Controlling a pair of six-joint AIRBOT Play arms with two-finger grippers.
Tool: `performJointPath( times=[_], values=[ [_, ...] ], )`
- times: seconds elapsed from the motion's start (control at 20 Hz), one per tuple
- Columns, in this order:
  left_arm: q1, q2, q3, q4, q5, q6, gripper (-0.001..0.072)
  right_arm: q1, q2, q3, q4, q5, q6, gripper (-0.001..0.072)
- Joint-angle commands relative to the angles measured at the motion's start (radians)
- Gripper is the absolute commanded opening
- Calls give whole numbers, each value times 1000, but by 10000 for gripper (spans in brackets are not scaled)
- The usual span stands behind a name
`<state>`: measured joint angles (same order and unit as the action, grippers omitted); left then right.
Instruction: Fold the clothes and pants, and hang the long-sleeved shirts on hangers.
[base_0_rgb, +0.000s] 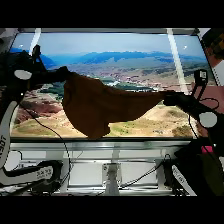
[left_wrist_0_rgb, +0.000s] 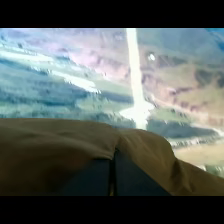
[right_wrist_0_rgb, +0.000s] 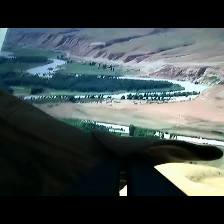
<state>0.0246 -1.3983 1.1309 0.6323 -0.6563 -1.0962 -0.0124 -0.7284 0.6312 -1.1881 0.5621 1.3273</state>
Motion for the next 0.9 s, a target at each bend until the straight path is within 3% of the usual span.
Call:
performJointPath(
  times=[0.0, 0.1, 0.35, 0.4, 0.45, 0.5, 0.55, 0.6, 0.65, 0.85],
  values=[
    [-55, -42, 0, 3, 226, 4, 17, 0, -125, -11, -1, -189, 0, 19],
    [-53, -42, 0, 4, 261, 4, 18, 0, -219, -11, 6, -255, 7, 19],
    [-50, -42, 0, 4, 273, 4, 19, 0, -320, -10, 12, -447, 224, 20],
    [-50, -42, 0, 4, 273, 4, 19, 0, -319, -6, 12, -483, 231, 40],
    [-50, -42, 0, 5, 274, 4, 53, 0, -319, -1, 12, -517, 230, 184],
    [-50, -42, 0, 9, 275, 4, 150, 0, -319, 2, 11, -546, 229, 394],
    [-50, -42, 0, 23, 275, 4, 322, 0, -319, 3, 11, -570, 227, 486],
    [-50, -42, 0, 40, 275, 4, 581, -1, -319, 7, 9, -573, 227, 486],
    [-47, -41, 0, 61, 275, 4, 714, -6, -318, 10, 6, -573, 225, 486],
    [0, -13, 0, 94, 161, 4, 708, -49, -294, 14, 3, -456, 224, 485]
  ],
)
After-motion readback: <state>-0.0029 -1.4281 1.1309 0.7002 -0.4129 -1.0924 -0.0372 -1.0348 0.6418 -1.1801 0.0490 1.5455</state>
